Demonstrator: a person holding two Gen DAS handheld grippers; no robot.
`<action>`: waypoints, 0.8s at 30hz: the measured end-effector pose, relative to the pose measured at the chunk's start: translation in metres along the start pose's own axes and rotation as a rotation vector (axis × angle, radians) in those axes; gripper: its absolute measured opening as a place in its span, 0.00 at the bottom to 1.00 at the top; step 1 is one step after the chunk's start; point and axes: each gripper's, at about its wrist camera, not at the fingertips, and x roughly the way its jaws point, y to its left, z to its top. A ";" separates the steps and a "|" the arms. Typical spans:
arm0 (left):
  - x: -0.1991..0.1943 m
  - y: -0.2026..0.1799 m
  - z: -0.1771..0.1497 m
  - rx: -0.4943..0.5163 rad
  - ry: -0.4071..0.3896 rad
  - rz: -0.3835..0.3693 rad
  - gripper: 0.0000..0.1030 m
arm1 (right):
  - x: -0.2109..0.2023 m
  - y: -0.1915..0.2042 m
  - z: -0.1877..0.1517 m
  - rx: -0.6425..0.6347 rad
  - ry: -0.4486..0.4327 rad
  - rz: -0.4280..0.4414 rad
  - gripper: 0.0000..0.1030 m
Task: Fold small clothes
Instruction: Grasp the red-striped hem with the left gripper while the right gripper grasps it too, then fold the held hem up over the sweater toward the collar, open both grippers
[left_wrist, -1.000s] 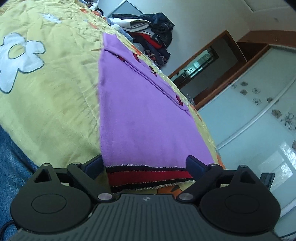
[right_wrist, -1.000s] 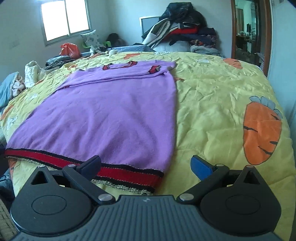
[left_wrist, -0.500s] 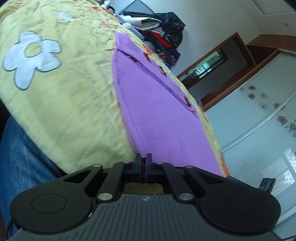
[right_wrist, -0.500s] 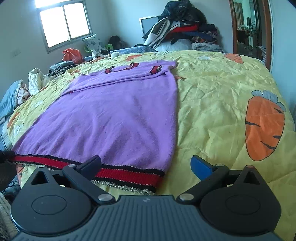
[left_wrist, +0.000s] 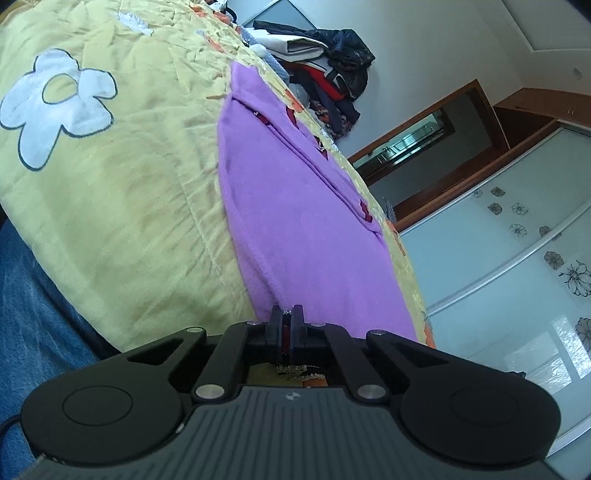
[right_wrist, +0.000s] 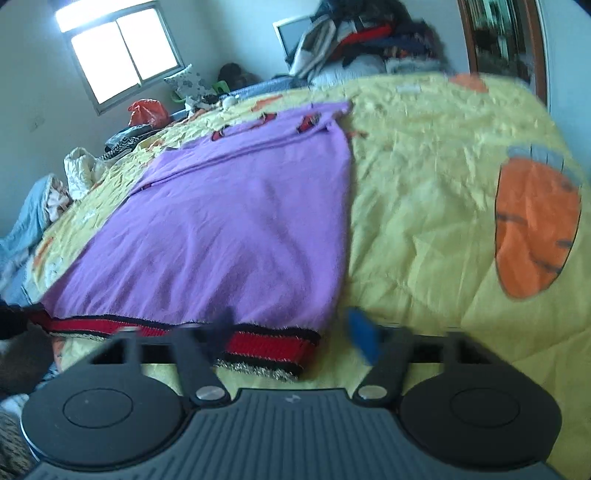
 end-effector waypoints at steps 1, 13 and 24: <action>0.000 0.000 0.000 -0.003 -0.001 -0.002 0.02 | 0.000 -0.001 0.000 0.006 0.000 -0.001 0.46; -0.003 0.006 0.012 -0.121 -0.068 -0.106 0.02 | -0.015 0.009 0.009 -0.010 -0.090 0.017 0.03; -0.002 0.009 0.062 -0.163 -0.244 -0.100 0.02 | 0.000 0.009 0.081 -0.060 -0.197 0.029 0.03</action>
